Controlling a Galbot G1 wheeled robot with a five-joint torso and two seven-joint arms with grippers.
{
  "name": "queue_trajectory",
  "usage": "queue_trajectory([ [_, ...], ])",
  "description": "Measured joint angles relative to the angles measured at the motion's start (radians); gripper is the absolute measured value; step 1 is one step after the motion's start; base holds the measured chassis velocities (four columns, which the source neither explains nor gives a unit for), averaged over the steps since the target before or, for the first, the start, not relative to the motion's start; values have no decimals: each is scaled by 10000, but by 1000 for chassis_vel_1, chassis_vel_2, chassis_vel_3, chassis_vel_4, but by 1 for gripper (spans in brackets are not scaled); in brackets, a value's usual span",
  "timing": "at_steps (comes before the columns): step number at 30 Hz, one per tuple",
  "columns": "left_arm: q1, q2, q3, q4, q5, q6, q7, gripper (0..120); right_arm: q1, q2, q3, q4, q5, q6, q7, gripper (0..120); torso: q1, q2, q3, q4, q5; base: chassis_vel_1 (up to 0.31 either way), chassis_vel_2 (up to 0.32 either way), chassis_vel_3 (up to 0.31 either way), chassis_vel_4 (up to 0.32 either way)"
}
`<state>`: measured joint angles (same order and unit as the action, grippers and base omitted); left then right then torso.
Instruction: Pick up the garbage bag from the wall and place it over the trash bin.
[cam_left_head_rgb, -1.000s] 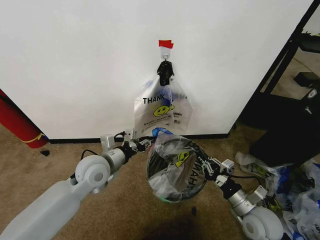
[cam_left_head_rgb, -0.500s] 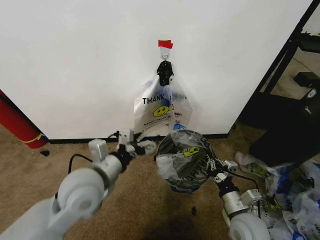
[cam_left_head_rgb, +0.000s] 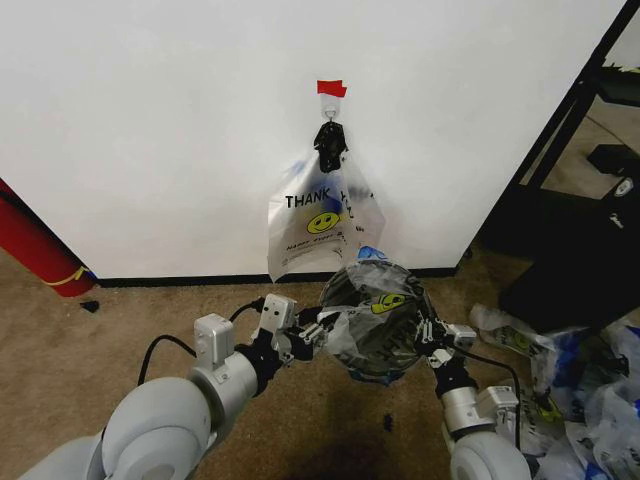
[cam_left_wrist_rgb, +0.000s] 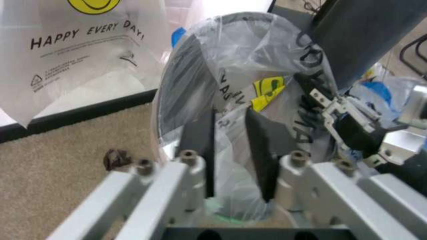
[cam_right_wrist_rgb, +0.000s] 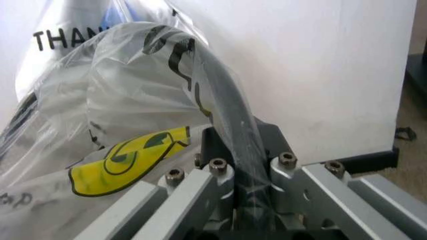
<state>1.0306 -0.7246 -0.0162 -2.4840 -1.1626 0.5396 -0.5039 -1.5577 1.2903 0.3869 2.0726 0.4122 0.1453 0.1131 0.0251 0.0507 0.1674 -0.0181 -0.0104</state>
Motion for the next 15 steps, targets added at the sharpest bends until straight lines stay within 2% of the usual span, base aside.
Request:
queue_trajectory([
  [4, -451, -147, 383, 182, -191, 337, -267, 0, 6, 148, -277, 19, -130, 39, 116, 1, 0, 0, 0, 0, -1, 0, 0, 0, 0],
  [9, -1066, -339, 1030, 679, -52, 476, -434, 0, -1, 422, -533, 19, -426, 80, 152, 1, 0, 0, 0, 2, 0, 0, 0, 0, 0],
  [15, -2019, -681, 1839, 1480, -64, 628, -1110, 0, 32, 581, -615, -131, -675, 158, 153, 1, 0, -2, 1, -1, 0, 0, 0, 0, 0],
])
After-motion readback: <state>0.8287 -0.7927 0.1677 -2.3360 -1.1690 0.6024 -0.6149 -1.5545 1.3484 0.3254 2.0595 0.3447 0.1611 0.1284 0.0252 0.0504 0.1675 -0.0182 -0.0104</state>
